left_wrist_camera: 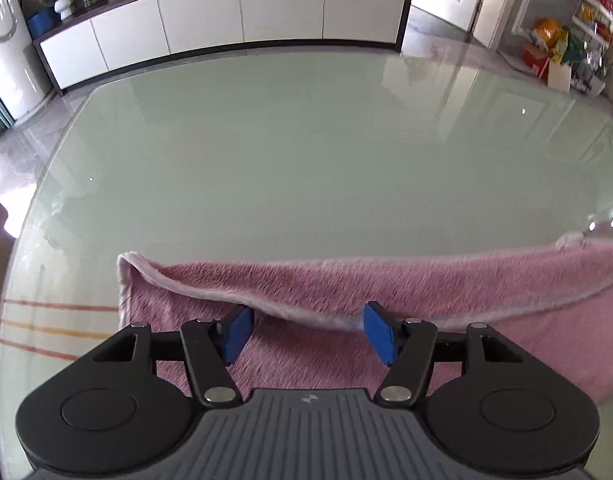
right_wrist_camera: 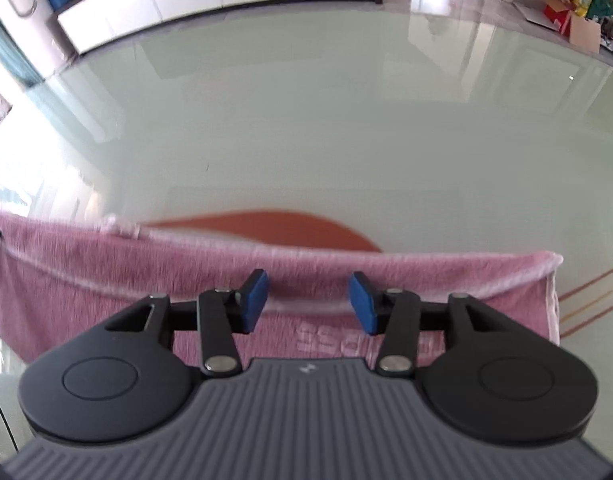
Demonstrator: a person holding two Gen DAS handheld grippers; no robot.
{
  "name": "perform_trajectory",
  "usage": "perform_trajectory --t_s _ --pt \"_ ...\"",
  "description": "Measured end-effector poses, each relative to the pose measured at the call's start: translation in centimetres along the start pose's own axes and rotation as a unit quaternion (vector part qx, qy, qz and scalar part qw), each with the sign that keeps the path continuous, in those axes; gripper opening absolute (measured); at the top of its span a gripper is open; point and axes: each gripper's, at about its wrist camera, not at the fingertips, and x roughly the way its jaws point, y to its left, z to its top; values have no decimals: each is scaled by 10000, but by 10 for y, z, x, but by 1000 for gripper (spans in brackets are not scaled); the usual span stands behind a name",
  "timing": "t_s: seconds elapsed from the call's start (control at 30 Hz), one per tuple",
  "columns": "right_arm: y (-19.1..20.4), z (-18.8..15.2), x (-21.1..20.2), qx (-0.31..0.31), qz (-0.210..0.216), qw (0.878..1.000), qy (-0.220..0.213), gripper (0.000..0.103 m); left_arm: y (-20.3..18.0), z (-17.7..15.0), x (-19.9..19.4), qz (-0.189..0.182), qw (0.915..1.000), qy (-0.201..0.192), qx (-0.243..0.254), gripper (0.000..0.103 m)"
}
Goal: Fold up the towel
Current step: 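Sweep both open tools along the new folded edge to flatten it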
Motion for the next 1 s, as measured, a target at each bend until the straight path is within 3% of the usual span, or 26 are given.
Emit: perform_trajectory --t_s 0.17,0.3,0.37,0.47,0.6,0.8,0.87,1.0 --pt "-16 12 -3 370 -47 9982 -479 47 11 12 8 -76 9988 -204 -446 65" --pt "-22 6 -20 408 337 9935 -1007 50 16 7 -2 -125 9965 -607 -567 65" --pt "-18 1 -25 190 655 9935 -915 54 11 -3 -11 -280 9965 -692 -385 66" --pt "7 -18 -27 -772 1461 9850 -507 58 -9 -25 -24 -622 9947 -711 415 70" --pt "40 -38 -14 -1365 1702 9758 -122 58 -43 -50 -18 -792 9862 -362 1405 71" --pt "64 -44 11 -1585 1500 9757 -178 59 -58 -43 4 -618 9901 -302 1221 73" --pt "68 -42 13 -1644 1473 9751 -222 69 -59 -39 8 -588 9910 -326 1157 74" --pt "67 -37 14 -1567 1400 9768 -403 70 -65 -32 17 -536 9923 -420 1031 75"
